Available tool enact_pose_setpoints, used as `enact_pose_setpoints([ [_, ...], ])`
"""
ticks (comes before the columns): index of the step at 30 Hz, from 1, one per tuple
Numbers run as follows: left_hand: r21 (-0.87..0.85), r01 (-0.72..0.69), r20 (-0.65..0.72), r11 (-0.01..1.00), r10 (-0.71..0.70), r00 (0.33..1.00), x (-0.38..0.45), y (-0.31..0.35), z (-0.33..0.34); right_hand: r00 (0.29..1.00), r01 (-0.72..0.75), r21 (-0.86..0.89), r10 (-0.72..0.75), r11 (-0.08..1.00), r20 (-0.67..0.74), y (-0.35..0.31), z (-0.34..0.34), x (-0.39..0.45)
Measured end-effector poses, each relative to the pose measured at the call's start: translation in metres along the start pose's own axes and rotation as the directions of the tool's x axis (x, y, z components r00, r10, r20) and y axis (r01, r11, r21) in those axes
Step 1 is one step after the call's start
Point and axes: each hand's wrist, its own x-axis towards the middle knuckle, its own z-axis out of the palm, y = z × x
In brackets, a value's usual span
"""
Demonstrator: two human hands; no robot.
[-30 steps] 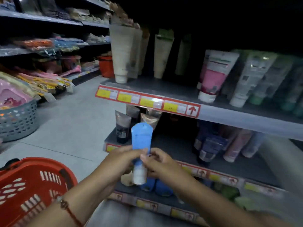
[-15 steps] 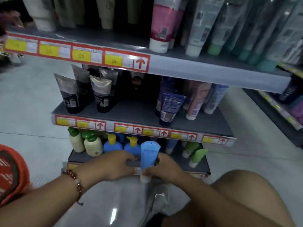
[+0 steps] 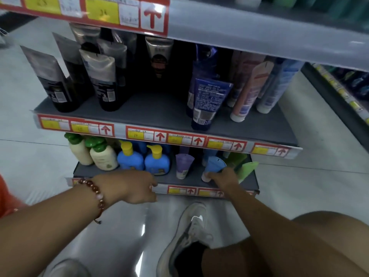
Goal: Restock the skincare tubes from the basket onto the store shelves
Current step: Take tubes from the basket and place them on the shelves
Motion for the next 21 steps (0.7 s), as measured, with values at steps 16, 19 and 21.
enact_pose_setpoints([
  [16, -0.017, 0.03, -0.03, 0.999, -0.03, 0.999, -0.01, -0.018, -0.009, 0.998, -0.051, 0.056, 0.048, 0.997, 0.044, -0.008, 0.012, -0.014],
  [19, -0.02, 0.03, -0.053, 0.999, -0.031, 0.998, -0.022, -0.019, -0.011, 0.983, -0.13, 0.085, 0.118, 0.988, 0.143, -0.021, 0.011, -0.037],
  [21, -0.024, 0.029, -0.074, 0.999, -0.03, 0.997, -0.033, -0.018, -0.013, 0.966, -0.145, 0.034, 0.134, 0.989, 0.221, -0.031, 0.013, -0.058],
])
